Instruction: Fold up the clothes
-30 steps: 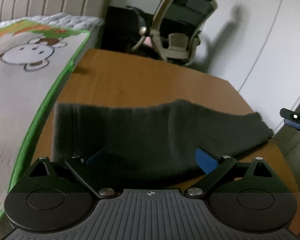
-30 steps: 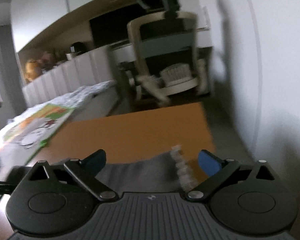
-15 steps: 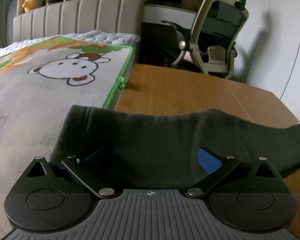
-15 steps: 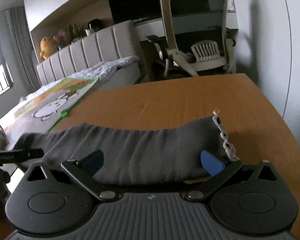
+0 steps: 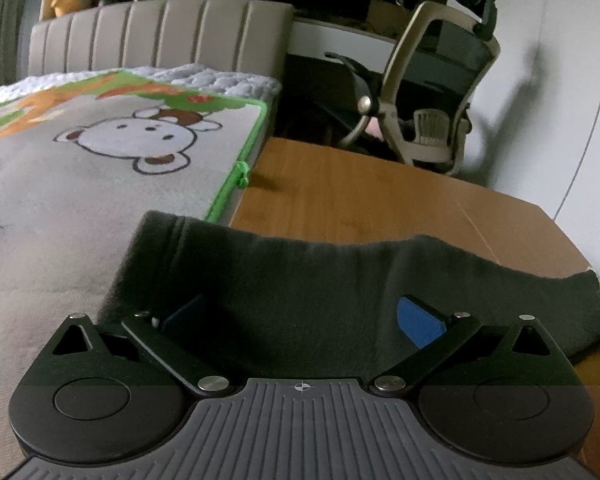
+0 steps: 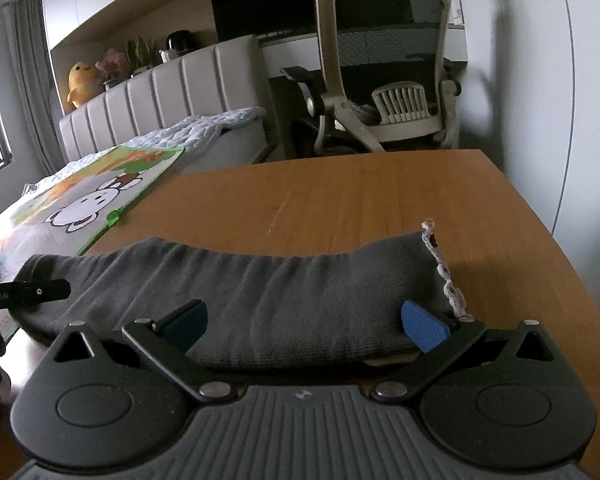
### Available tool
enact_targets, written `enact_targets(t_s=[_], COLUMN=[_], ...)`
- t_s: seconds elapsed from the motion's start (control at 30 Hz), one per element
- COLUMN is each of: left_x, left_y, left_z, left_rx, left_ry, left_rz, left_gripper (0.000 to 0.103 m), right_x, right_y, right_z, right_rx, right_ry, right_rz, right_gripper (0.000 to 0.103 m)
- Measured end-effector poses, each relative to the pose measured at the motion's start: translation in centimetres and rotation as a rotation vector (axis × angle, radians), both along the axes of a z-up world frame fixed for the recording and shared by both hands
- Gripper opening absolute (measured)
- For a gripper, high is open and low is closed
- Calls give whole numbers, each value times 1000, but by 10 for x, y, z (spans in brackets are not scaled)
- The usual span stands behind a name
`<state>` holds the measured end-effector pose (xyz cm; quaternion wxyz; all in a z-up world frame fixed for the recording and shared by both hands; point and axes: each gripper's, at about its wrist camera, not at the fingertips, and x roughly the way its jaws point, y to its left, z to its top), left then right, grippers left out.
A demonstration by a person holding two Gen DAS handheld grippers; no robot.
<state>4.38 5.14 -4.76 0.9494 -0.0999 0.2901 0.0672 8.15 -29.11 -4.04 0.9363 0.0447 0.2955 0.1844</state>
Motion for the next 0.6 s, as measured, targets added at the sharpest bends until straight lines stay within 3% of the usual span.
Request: enact_targets(t_s=[0.2,0.37,0.5,0.6], left_x=[-15,-4,-2,-2], left_y=[-36,-69,-86,-89], left_z=[19,5,-6,-7], left_rx=[-99,-126,-46,-28], left_ry=[-67,-19,8,17], left_rz=[-127,-223,-224,-224], left_gripper=[103,103,103,103], right_x=[2,2,3,4], right_y=[4,5,1,-2], right_z=[0,0,0,0], right_rx=[-21,-26,-9,6], right_ry=[2,4,11,16], right_rz=[-15,-19,-10,-6], right_gripper=[103,103,103,103])
